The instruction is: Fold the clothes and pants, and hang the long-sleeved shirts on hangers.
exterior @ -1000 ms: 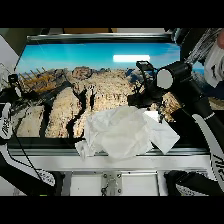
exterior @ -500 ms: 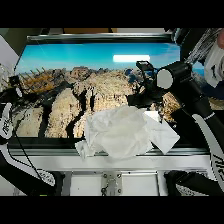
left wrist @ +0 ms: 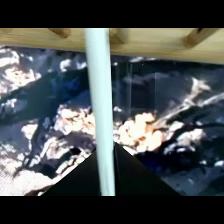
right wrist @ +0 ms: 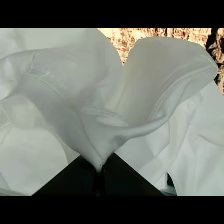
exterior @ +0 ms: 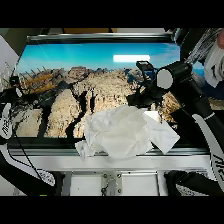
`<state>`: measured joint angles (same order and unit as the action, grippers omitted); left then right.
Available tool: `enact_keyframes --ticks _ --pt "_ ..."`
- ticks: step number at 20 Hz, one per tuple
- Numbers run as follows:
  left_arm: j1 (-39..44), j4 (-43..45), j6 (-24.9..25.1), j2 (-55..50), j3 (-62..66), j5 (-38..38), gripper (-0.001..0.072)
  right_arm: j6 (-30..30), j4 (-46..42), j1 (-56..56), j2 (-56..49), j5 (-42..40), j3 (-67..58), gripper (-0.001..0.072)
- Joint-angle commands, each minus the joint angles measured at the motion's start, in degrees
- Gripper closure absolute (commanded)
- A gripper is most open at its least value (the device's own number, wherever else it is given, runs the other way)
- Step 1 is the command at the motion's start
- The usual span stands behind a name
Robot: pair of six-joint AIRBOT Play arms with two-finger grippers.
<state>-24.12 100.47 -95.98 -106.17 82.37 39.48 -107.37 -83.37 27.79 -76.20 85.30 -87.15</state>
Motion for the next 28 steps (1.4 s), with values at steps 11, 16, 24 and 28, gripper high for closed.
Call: enact_keyframes --ticks 11,16,24,28 --pt "0.9 0.4 4.0 15.6 0.0 0.1 0.0693 0.0 0.0 0.0 0.0 0.0 0.0 0.0699" --pt "6.0 0.1 11.4 22.3 0.0 5.4 0.0693 0.0 0.0 0.0 0.0 0.0 0.0 0.0699" --pt "14.6 -24.5 55.9 35.6 0.0 37.4 0.0692 0.0 0.0 0.0 0.0 0.0 0.0 0.0699" --pt "14.7 -37.1 64.7 38.1 0.0 54.0 0.0692 0.0 0.0 0.0 0.0 0.0 0.0 0.0699"
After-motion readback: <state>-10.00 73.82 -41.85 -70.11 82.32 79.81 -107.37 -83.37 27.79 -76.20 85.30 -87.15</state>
